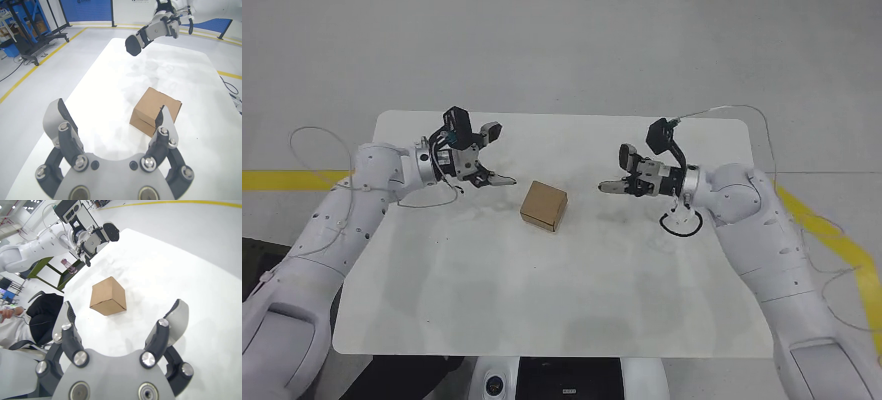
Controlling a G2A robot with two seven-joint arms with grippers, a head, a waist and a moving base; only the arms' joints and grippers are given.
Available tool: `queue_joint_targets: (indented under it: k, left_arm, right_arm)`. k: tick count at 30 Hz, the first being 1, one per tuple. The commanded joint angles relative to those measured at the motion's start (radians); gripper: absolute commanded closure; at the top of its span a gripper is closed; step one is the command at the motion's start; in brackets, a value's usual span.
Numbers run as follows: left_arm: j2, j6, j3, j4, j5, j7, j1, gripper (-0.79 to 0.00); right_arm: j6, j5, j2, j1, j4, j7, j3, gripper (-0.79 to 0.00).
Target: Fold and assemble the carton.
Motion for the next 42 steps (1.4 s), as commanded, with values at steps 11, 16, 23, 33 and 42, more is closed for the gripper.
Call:
queue_joint_targets:
  k: [11, 16, 23, 33, 42]
  left_arm:
    - [-0.030, 0.059, -0.036, 0.137, -0.039, -0.066, -0.109, -0.785]
    - [-0.033, 0.056, -0.051, 0.168, -0.029, -0.056, -0.133, -0.785]
    - [-0.033, 0.054, -0.079, 0.186, -0.025, -0.038, -0.152, -0.785]
    - [-0.032, 0.053, -0.101, 0.198, -0.034, -0.034, -0.163, -0.784]
    - [-0.032, 0.053, -0.100, 0.198, -0.033, -0.034, -0.163, -0.785]
  right_arm:
    - [0.156, -0.552, 0.041, -0.125, -0.214, -0.402, 0.174, -0.785]
    - [0.185, -0.645, 0.059, -0.180, -0.299, -0.453, 0.248, -0.785]
    - [0.172, -0.651, 0.073, -0.202, -0.326, -0.457, 0.304, -0.785]
    - [0.184, -0.662, 0.076, -0.199, -0.327, -0.459, 0.311, -0.785]
    - [0.184, -0.662, 0.076, -0.199, -0.327, -0.459, 0.311, -0.785]
